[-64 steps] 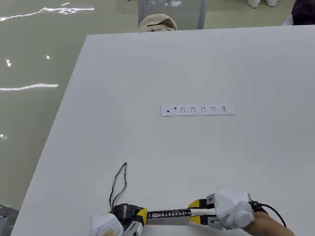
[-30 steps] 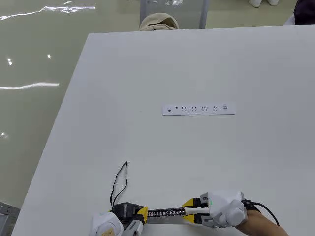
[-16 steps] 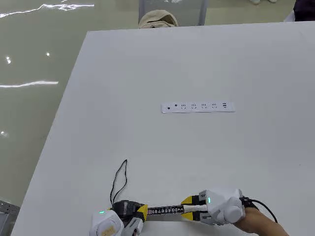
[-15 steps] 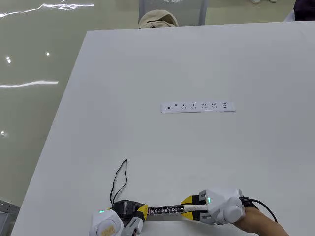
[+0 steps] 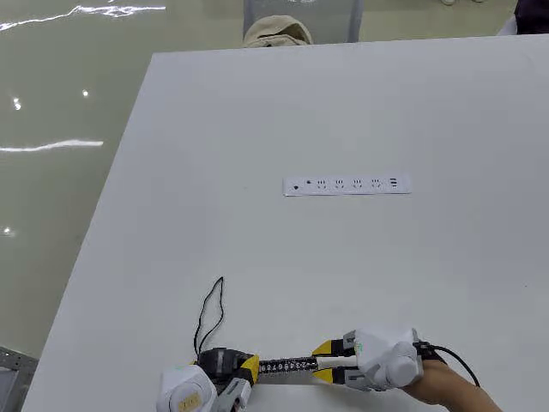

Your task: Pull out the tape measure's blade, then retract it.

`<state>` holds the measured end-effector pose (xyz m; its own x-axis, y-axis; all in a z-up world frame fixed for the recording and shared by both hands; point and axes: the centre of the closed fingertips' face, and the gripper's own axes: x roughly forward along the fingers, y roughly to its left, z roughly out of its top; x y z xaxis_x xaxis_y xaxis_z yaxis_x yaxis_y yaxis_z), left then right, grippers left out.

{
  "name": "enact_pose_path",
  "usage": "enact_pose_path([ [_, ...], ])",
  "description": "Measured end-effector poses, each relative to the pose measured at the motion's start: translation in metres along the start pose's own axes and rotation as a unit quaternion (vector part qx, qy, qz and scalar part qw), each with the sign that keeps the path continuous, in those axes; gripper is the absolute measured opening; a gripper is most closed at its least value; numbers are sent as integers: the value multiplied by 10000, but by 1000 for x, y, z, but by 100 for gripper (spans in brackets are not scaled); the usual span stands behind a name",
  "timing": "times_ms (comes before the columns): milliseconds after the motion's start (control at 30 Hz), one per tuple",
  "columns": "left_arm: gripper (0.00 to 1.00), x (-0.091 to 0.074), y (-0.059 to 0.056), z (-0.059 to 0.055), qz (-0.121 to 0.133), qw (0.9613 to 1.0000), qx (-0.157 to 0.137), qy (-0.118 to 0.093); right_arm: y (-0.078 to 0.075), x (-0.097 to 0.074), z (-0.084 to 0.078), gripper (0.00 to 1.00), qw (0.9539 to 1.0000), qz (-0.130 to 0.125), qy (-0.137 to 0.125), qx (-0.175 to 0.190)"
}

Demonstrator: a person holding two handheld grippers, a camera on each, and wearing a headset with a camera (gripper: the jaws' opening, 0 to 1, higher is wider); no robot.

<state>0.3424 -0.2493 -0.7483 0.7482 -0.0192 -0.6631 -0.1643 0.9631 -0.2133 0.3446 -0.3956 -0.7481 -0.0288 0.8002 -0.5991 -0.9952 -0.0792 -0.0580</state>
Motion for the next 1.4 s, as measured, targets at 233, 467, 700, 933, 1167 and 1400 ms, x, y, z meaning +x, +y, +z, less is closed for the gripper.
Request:
enact_pose_path([
  [233, 62, 0, 0, 0, -16, 10000, -6, 3, 1, 4, 1, 12, 10000, 20, -12, -10],
  [467, 62, 0, 0, -1, -19, 10000, -3, 6, 1, 7, 3, 12, 10000, 33, -25, -20],
  [700, 62, -1, 0, 0, -26, 10000, -12, 0, 1, 9, 6, 12, 10000, 37, -34, -31],
  [933, 62, -1, 1, 1, -34, 10000, -35, -1, 0, 12, 10, 12, 10000, 63, -44, -42],
  [1167, 62, -1, 0, 1, -34, 10000, -49, -4, 0, 14, 11, 12, 9999, 81, -54, -59],
  [1400, 62, -1, 0, 1, -43, 10000, -70, -16, -1, 16, 13, 12, 9999, 113, -60, -68],
])
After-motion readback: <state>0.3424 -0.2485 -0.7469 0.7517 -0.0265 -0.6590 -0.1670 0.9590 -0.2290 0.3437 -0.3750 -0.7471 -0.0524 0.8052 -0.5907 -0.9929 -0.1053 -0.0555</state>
